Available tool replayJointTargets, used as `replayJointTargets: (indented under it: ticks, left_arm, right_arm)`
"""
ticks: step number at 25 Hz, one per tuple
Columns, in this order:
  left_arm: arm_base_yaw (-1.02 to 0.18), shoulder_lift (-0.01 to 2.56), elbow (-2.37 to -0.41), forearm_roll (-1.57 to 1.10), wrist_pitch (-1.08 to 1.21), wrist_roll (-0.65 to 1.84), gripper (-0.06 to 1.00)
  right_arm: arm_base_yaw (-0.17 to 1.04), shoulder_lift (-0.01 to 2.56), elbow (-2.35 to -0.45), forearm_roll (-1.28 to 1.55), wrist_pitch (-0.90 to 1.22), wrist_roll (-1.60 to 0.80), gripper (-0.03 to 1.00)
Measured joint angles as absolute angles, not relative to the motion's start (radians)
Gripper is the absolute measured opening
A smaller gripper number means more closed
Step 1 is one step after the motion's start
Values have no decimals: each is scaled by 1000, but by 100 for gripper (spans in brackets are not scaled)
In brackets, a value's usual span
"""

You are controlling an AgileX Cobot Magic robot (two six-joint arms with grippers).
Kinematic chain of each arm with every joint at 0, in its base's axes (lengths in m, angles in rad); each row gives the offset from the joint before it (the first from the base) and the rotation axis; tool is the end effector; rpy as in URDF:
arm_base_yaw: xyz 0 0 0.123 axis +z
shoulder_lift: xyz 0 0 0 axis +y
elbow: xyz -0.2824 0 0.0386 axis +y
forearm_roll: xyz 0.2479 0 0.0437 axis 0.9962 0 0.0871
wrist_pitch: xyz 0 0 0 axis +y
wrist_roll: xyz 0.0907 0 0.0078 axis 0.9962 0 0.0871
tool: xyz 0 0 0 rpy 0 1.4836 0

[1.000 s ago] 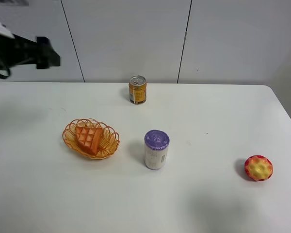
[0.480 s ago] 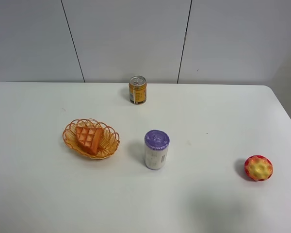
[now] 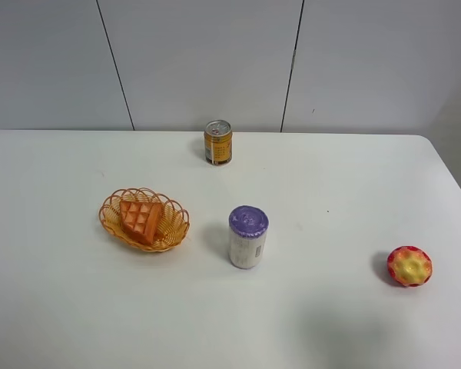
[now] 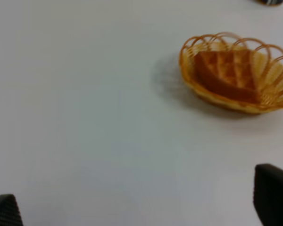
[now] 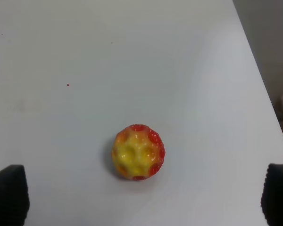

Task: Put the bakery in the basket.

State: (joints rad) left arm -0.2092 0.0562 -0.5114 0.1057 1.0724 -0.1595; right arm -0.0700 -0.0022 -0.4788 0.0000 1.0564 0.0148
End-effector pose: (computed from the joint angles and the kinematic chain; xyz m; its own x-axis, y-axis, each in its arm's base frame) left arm 0.0036 0.0079 0.2799 -0.5036 -0.0036 -0.8639 0.0742 0.9961 -0.0475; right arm -0.0026 0.0002 0.2716 -0.4668 0.0476 -0.8831 0.0769 0.9970 0.0131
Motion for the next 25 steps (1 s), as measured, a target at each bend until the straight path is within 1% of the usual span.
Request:
replayJointTargets:
  ticks: [4, 12, 17, 20, 25]
  left_arm:
    - [-209, 56, -507, 78, 1063, -114, 99]
    - [-209, 55, -507, 72, 1059, -111, 99]
    - [-204, -3, -506, 71, 1054, -111, 99]
    - [-161, -6, -506, 71, 1054, -111, 99]
    - [5, -6, -506, 72, 1054, -110, 99]
  right_arm:
    - [-70, -2, -479, 0, 1056, 15, 99]
    - [-70, -2, -479, 0, 1056, 15, 99]
    - [-70, -2, -479, 0, 1056, 15, 99]
    - [-70, -2, -479, 0, 1056, 15, 99]
    - [-70, -2, -479, 0, 1056, 15, 99]
